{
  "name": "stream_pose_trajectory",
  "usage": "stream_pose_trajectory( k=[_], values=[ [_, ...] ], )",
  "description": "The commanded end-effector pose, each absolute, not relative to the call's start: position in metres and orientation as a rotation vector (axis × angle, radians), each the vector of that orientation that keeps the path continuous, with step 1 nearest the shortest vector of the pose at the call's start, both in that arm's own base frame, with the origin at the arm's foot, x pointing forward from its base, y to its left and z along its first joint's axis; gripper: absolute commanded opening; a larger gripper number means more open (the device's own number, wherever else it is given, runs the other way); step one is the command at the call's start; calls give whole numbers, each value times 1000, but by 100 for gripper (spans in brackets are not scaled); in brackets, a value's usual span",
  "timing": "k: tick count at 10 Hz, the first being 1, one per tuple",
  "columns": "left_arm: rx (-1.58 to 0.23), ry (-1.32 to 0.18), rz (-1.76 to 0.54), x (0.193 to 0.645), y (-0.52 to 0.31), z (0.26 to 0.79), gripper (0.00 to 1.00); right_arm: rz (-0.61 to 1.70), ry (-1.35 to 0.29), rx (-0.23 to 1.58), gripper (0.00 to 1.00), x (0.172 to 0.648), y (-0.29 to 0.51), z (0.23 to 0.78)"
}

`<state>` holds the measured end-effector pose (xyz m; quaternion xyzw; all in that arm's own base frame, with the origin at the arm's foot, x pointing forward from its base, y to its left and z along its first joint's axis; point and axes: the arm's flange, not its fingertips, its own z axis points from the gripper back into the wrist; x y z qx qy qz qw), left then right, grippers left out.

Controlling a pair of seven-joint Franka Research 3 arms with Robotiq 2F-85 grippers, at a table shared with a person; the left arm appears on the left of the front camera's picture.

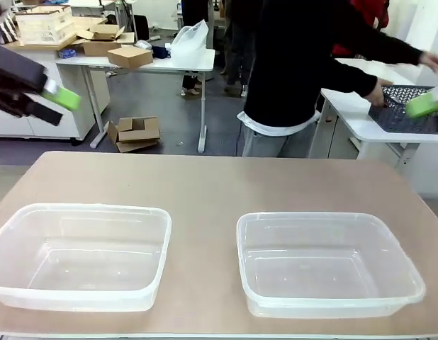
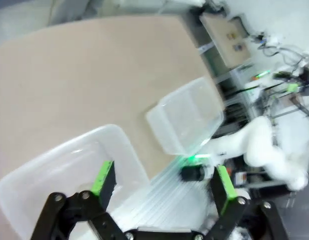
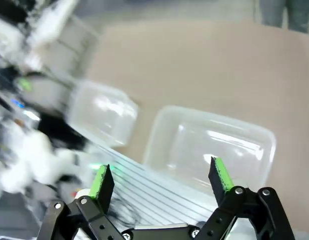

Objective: Sort the waste into each basket.
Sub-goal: Pick up the Organizing box on the left side of the table and lift it.

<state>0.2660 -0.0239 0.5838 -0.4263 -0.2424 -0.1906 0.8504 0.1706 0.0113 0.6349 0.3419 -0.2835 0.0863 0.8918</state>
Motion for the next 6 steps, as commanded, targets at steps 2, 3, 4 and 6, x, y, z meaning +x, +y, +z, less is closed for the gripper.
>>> stream_pose_trajectory(
  k=[2,3,4,6],
  values=[
    [-1232,-577,26,255,38,535,100,-400,-743,1272,100,150,-60,543],
    [-1204,-650,113,253,49,532,100,-442,-676,1223,100,155,-61,535],
    [-1155,-503,-135,273,48,569,100,-60,-616,974,100,176,-79,627],
    [-1155,-503,-135,273,48,569,100,-60,-616,974,100,176,-79,627]
  ],
)
